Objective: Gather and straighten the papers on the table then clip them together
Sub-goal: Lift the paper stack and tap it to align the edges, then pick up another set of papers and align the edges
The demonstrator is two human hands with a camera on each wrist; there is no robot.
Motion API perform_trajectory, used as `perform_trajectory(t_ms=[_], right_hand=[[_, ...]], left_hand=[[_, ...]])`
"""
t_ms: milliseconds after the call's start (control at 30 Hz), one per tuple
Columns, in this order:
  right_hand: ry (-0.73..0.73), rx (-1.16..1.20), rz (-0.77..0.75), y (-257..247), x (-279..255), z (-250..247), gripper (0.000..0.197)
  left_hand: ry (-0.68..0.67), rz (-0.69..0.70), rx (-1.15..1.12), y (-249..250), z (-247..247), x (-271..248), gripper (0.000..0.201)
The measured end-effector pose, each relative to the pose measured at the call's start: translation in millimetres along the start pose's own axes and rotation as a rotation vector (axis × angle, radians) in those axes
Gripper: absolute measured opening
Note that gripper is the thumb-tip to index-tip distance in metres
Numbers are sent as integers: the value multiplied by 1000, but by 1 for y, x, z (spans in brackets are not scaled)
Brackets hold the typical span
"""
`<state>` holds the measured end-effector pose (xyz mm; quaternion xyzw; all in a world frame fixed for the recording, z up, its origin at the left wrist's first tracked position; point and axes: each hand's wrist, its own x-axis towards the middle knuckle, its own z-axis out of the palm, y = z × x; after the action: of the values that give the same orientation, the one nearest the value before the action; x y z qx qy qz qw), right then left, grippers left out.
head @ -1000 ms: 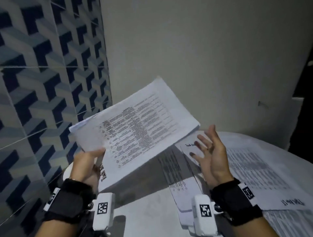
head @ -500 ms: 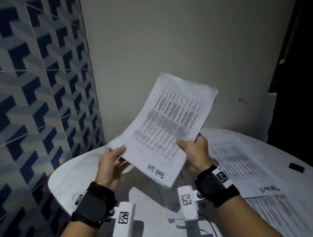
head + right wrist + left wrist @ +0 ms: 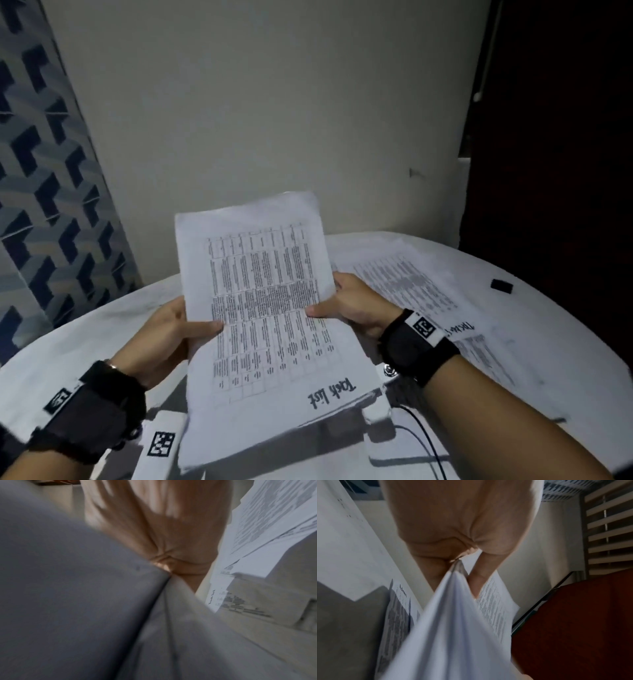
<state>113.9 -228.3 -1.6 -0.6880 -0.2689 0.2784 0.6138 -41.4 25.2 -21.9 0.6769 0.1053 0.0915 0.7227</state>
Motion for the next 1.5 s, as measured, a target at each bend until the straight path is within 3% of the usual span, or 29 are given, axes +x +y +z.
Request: perform_trajectory(t_ms=[100, 200, 267, 333, 400, 433, 500, 567, 667, 733, 833, 1000, 1367, 1500], right_hand=[[40, -1, 62, -4, 1, -28, 21], [423, -140, 113, 4, 9, -90, 26], [639, -532, 243, 11, 5, -133, 34], [665, -883, 493, 25, -5, -167, 58], [575, -1048, 680, 38, -19, -184, 76], [547, -1051, 720, 44, -24, -187, 79], [529, -992, 722, 50, -26, -189, 65], [489, -990, 711, 52, -21, -193, 54], [485, -1027, 689, 47, -17, -198, 50], [495, -1074, 645, 37, -16, -199, 41], [584, -1063, 612, 13, -15, -195, 34], [656, -1139, 459, -34, -14, -181, 11], [748, -1300, 199, -93, -11, -144, 24], [748, -1327, 195, -108, -14, -136, 13]], left_hand=[[98, 73, -31, -9, -6, 2, 49], [175, 137, -81, -18, -28, 5, 50], [212, 172, -113, -24, -46, 10, 42], [342, 218, -129, -47, -77, 26, 30], [418, 278, -177, -75, -111, 50, 16], [392, 289, -177, -78, -108, 54, 17], [357, 227, -86, -47, -73, 35, 28], [377, 224, -57, -43, -68, 34, 33], [442, 278, -93, -64, -94, 52, 56], [470, 301, -64, -83, -114, 54, 53], [414, 202, -42, -54, -85, 28, 43], [388, 185, -11, -34, -61, 19, 41], [461, 185, -37, -23, -50, 7, 40], [470, 179, -52, -20, -50, 4, 40]])
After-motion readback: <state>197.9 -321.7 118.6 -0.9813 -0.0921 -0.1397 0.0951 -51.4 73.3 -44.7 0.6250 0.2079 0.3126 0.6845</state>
